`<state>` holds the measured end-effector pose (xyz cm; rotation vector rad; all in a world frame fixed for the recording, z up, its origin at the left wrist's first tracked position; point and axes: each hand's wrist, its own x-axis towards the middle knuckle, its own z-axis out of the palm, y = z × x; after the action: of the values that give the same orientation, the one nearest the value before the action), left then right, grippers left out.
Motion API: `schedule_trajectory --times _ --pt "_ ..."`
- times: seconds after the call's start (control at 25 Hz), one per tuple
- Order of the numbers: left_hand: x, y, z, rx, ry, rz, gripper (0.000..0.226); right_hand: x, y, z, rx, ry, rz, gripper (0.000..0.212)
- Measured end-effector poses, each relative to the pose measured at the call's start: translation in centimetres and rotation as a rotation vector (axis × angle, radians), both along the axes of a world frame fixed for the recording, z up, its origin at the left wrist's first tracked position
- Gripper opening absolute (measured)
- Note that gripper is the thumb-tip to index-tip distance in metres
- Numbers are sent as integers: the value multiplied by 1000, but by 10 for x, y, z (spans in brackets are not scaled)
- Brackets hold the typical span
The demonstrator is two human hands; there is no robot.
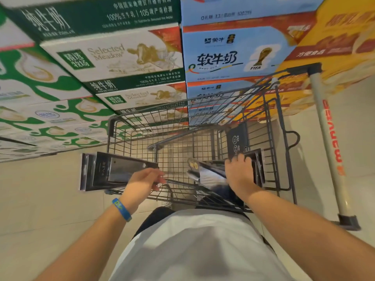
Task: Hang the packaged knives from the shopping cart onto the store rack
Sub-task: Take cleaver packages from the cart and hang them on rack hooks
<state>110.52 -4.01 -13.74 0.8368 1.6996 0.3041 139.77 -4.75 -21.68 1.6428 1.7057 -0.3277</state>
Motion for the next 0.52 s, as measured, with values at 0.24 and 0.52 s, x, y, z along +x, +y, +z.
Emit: schedule_trajectory --times 0.24,0.52 --pt "3 -4 -9 -89 133 -145 27 21 1 3 -270 217 -288 30" --pt "5 -3 -15 -54 42 -55 26 31 41 18 -442 376 -403 35"
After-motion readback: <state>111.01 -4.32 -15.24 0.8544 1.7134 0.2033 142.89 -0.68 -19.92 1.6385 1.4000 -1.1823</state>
